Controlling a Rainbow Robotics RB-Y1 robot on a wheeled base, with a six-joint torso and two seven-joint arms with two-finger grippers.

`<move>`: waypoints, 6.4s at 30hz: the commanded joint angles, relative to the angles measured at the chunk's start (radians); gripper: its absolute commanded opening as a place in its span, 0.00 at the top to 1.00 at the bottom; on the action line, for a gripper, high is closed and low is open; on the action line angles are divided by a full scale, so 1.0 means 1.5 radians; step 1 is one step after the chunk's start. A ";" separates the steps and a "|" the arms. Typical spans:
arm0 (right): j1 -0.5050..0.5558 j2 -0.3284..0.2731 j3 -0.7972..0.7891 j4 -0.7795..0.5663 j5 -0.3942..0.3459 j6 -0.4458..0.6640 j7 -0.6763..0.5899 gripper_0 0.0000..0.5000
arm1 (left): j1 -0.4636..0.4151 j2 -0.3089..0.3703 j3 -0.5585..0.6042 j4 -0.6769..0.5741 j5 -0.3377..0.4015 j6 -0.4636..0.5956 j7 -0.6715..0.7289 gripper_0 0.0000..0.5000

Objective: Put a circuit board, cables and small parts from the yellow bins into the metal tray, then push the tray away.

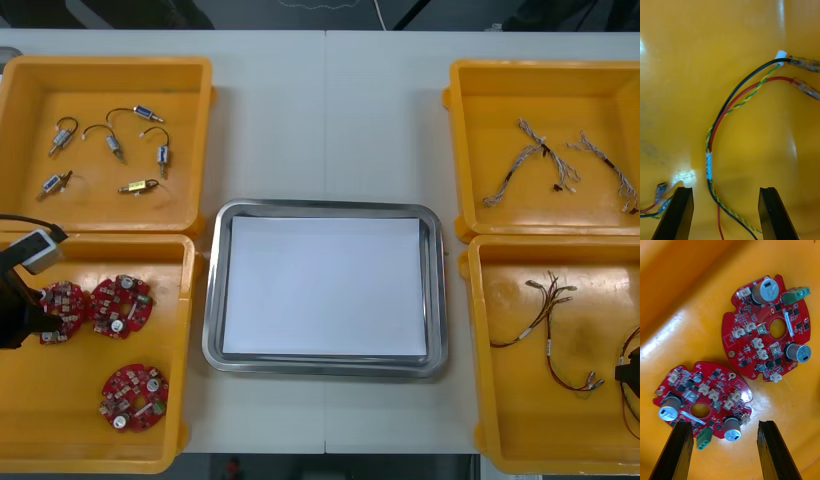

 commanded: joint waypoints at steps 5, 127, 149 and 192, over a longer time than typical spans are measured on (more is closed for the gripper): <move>0.005 -0.023 0.021 0.008 -0.005 -0.014 0.020 0.00 | 0.028 0.046 -0.042 0.003 0.012 -0.032 -0.050 0.00; -0.339 -0.193 0.054 -0.327 -0.275 0.365 0.010 1.00 | -0.570 -0.191 -0.547 -0.231 -0.158 0.234 0.466 1.00; -0.352 -0.191 0.055 -0.338 -0.291 0.365 0.016 1.00 | -0.615 -0.224 -0.713 -0.095 -0.237 0.110 0.470 1.00; -0.475 -0.191 0.198 -0.352 -0.295 0.365 0.010 1.00 | -0.614 -0.244 -0.573 -0.177 -0.232 0.272 0.544 0.00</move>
